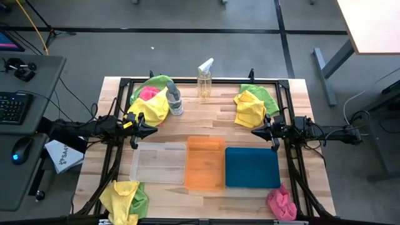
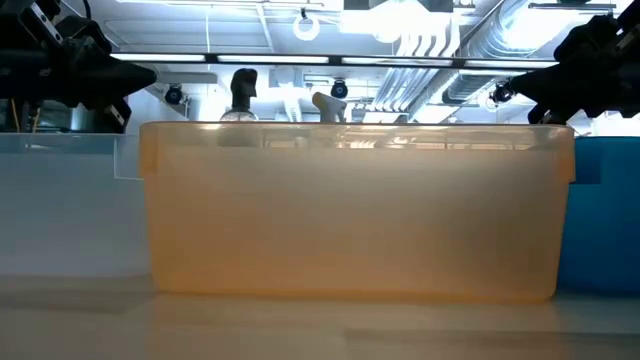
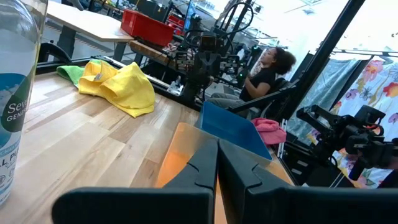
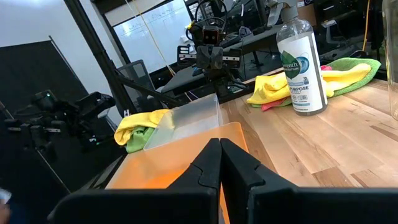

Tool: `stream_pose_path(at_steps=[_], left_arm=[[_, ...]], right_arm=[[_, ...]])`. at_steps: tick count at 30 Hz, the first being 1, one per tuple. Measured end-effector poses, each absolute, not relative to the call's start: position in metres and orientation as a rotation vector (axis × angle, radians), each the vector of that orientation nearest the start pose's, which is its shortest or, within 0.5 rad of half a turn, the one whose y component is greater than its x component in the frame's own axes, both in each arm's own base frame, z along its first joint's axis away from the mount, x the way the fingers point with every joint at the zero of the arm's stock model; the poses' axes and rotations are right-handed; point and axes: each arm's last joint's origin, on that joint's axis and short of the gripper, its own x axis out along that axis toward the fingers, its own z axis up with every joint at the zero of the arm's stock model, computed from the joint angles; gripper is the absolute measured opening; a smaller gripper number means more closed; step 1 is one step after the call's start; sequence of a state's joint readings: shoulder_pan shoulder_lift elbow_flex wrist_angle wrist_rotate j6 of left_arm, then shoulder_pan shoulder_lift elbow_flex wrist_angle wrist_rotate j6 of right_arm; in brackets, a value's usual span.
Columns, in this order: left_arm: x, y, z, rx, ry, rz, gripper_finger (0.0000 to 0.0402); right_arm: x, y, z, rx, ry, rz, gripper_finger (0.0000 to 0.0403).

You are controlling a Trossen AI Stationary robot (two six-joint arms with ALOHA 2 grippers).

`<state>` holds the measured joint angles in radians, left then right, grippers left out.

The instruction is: Sort microfiber towel by color & place in baskets

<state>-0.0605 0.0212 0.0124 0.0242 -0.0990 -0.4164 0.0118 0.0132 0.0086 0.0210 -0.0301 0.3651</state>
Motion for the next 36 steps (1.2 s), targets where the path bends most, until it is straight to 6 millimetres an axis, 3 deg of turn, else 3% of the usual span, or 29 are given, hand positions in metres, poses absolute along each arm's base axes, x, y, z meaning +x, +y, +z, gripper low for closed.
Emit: stream_pose_path(at_steps=[5, 12, 14, 17, 22, 27, 32, 36], left_arm=[[0.098, -0.003, 0.168, -0.418, -0.023, 0.035, 0.0], [0.098, -0.003, 0.168, -0.418, -0.023, 0.035, 0.0], [0.098, -0.003, 0.168, -0.418, -0.023, 0.035, 0.0], [0.098, -0.003, 0.168, -0.418, -0.023, 0.035, 0.0], [0.098, -0.003, 0.168, -0.418, -0.023, 0.035, 0.0], [0.098, -0.003, 0.168, -0.418, -0.023, 0.035, 0.0], [0.098, -0.003, 0.168, -0.418, -0.023, 0.035, 0.0], [0.098, -0.003, 0.168, -0.418, -0.023, 0.035, 0.0]], right_arm=[[0.098, 0.0, 0.174, 0.398, -0.086, 0.0, 0.0001], [0.079, -0.007, 0.222, 0.883, -0.694, 0.006, 0.0001], [0.074, -0.01, 0.228, 0.893, -0.787, -0.082, 0.0001], [0.073, -0.011, 0.24, 0.837, -0.768, -0.125, 0.0001], [0.09, -0.002, 0.264, 0.907, -0.399, 0.103, 0.0001], [0.116, 0.008, 0.293, 0.994, 0.159, 0.131, 0.0014], [0.148, 0.032, 0.321, 1.085, 0.714, 0.165, 0.0077], [0.165, 0.066, 0.324, 1.135, 1.205, 0.073, 0.0131]])
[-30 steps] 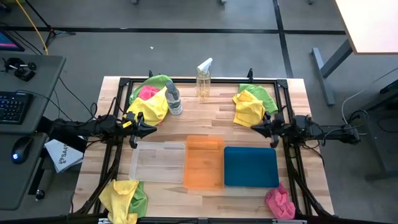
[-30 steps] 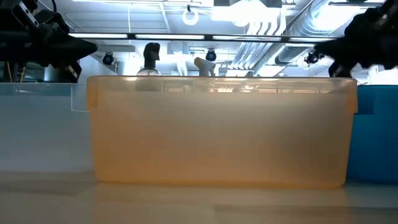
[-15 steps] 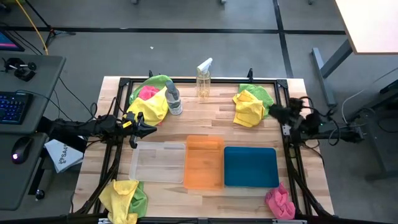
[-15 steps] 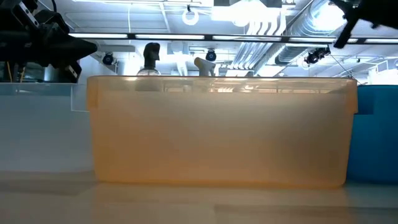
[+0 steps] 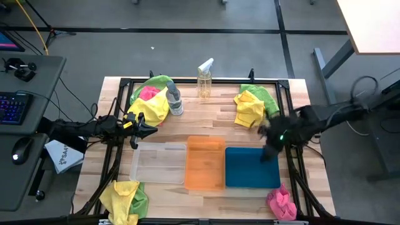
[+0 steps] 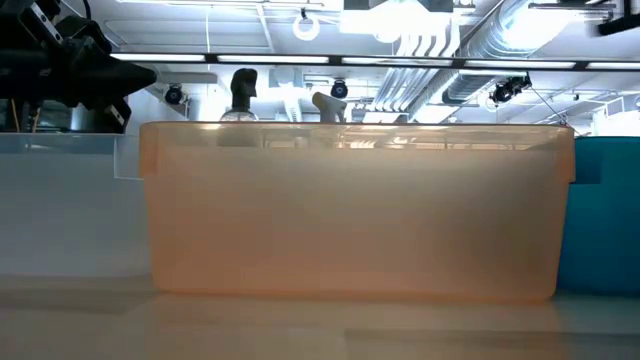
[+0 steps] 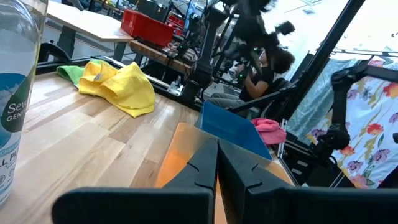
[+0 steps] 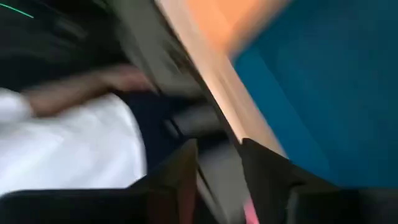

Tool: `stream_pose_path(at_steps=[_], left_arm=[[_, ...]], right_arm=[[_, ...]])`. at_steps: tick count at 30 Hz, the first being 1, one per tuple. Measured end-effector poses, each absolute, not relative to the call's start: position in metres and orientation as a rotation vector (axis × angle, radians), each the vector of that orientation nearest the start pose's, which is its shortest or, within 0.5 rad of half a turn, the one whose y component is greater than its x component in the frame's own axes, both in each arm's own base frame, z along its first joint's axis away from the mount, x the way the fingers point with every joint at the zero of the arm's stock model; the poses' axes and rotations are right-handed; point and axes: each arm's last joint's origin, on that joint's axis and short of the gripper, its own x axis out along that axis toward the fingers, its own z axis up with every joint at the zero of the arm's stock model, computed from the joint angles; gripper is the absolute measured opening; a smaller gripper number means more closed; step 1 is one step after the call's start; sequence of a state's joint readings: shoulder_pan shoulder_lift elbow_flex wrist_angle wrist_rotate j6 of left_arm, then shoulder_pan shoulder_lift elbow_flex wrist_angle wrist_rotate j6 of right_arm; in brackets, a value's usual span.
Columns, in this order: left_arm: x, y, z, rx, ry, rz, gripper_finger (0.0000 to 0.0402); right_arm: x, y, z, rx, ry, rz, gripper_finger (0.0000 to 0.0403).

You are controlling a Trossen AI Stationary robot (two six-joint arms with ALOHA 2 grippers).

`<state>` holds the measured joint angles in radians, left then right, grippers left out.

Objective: Sort microfiber towel by color & place in baskets
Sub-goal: Put the bottom pink towel into the orange bin

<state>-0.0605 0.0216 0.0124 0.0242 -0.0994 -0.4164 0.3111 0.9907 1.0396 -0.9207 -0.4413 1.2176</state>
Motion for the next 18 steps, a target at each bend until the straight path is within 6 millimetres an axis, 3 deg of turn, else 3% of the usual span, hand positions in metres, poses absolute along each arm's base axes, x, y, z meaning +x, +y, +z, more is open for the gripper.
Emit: stream_pose_path(at_steps=[3, 6, 12, 18], left_arm=[[0.098, -0.003, 0.168, -0.417, -0.022, 0.035, 0.0], [0.098, -0.003, 0.168, -0.418, -0.023, 0.035, 0.0], [0.098, -0.003, 0.168, -0.418, -0.023, 0.035, 0.0], [0.098, -0.003, 0.168, -0.418, -0.023, 0.035, 0.0]], right_arm=[[0.167, 0.094, 0.321, 1.13, 1.544, -0.068, 0.0159], [0.169, 0.121, 0.312, 1.121, 1.757, -0.187, 0.0179], [0.173, 0.173, 0.288, 1.183, 1.964, -0.355, 0.0195], [0.174, 0.202, 0.262, 1.14, 2.038, -0.548, 0.0195]])
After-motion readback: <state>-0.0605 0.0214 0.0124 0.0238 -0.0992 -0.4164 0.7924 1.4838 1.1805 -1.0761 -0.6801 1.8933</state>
